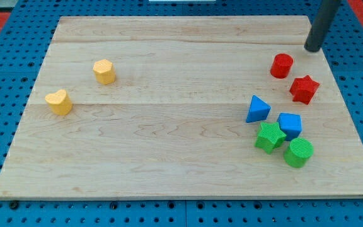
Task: Slide the red circle diagonally top left to the green star
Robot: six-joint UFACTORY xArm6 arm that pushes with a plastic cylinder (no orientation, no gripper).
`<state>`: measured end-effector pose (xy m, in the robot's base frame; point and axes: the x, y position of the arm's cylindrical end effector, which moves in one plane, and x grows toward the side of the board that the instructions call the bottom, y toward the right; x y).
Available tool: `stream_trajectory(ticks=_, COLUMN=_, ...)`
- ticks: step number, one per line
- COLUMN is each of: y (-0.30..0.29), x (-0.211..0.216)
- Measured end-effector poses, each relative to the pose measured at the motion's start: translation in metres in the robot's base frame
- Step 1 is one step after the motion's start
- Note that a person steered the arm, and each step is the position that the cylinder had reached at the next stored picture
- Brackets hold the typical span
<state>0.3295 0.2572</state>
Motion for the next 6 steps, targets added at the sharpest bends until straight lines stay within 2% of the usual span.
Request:
stream_trajectory(ticks=1, y=-0.044, x=0.036)
stream_trajectory(ticks=2, y=-0.1, x=0.038)
stream_trajectory(ticks=6, y=-0.115, x=-0.016)
